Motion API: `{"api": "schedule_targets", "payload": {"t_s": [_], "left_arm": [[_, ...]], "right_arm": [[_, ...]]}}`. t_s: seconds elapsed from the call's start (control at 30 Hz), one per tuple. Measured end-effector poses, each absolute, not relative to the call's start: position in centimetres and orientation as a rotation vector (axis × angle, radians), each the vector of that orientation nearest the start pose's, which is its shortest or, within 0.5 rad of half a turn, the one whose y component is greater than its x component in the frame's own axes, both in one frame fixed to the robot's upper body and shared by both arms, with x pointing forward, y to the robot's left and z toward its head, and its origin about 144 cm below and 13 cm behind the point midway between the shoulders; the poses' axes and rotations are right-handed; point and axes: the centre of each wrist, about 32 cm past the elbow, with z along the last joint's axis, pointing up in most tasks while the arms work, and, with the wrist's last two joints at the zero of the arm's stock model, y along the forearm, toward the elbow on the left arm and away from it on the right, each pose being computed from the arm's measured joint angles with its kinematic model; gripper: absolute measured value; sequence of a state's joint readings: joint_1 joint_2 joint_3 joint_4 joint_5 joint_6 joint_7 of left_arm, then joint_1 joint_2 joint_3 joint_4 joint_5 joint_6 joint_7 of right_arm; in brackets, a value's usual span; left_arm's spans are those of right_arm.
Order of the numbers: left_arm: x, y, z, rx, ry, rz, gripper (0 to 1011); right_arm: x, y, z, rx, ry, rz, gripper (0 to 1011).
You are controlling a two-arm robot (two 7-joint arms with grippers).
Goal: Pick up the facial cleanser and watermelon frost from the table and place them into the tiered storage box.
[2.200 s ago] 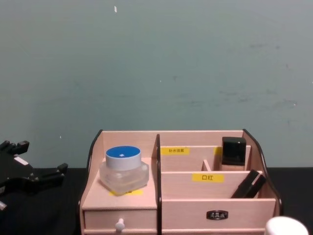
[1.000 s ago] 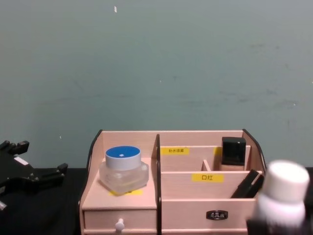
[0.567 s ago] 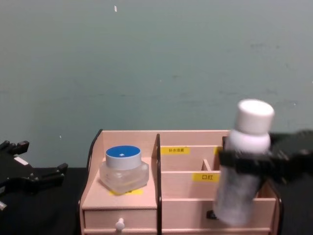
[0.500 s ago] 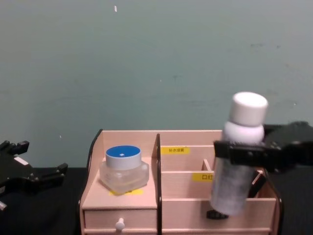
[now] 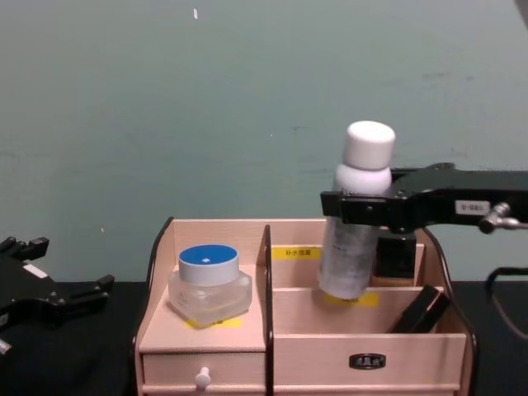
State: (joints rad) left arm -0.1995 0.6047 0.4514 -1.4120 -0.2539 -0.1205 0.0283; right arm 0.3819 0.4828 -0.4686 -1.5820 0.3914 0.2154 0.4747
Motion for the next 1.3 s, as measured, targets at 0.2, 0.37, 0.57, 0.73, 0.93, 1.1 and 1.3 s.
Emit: {"api": "schedule_targets", "payload": {"t_s": [0.2, 0.37, 0.57, 0.73, 0.93, 1.1, 1.3], "left_arm": [[48.9, 31.0, 114.0, 0.304, -0.285, 1.248, 1001], [48.9, 31.0, 114.0, 0.304, -0.285, 1.248, 1001], [48.9, 31.0, 114.0, 0.304, -0.285, 1.248, 1001], [48.9, 31.0, 114.0, 0.304, -0.285, 1.248, 1001], [48.9, 31.0, 114.0, 0.304, -0.285, 1.248, 1001], [48.9, 31.0, 114.0, 0.304, -0.285, 1.248, 1001], [48.9, 31.0, 114.0, 0.304, -0.285, 1.248, 1001]], "right_arm": [[54.4, -22.7, 124.2, -0.185, -0.091, -0.694, 594], [55.7, -22.0, 124.3, -0.187, -0.101, -0.678, 594], [57.3, -21.4, 124.1, -0.200, -0.105, -0.669, 594], [58.0, -21.2, 123.8, -0.206, -0.104, -0.665, 594], [58.6, -21.1, 123.6, -0.214, -0.103, -0.665, 594], [58.8, -21.2, 123.3, -0.216, -0.099, -0.666, 594], [59.0, -21.4, 122.9, -0.221, -0.089, -0.670, 594]]}}
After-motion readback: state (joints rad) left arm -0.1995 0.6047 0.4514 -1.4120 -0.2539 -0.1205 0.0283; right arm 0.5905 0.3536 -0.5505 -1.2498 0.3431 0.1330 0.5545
